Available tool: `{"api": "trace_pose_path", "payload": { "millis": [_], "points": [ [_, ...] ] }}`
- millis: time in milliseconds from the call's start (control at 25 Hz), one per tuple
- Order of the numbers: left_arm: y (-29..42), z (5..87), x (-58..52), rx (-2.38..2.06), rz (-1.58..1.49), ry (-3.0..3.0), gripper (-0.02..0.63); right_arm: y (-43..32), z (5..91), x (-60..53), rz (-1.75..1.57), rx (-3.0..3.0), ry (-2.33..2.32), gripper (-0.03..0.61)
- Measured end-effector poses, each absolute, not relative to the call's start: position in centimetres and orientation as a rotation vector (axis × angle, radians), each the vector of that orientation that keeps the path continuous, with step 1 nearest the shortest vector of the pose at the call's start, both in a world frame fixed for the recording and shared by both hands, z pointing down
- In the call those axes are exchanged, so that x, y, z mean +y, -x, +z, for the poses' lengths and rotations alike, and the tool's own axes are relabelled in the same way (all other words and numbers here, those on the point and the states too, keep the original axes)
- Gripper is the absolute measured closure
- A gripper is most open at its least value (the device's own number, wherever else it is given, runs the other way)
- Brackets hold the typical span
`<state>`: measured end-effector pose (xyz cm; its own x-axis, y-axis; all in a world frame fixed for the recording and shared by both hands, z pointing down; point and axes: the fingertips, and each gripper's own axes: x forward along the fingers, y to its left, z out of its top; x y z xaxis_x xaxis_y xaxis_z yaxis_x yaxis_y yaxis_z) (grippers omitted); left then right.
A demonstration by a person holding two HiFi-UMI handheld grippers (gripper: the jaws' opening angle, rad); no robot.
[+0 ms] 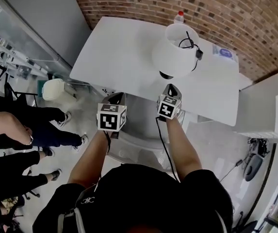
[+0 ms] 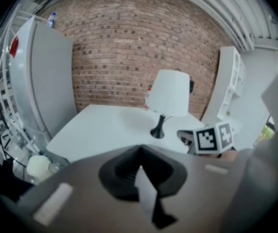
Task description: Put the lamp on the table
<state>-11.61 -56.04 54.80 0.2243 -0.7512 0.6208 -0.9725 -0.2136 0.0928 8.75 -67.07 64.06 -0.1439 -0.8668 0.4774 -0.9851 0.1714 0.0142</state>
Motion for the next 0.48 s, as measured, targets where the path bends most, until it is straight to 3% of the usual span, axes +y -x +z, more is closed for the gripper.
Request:
{"api": "trace_pose_path", "payload": {
  "millis": [480],
  "points": [
    [5.3, 49.3, -54.6, -1.455, 0.515, -2.274, 0.612, -6.3, 53.9, -58.3, 0.581, -2.114, -1.666, 0.580]
  ]
}}
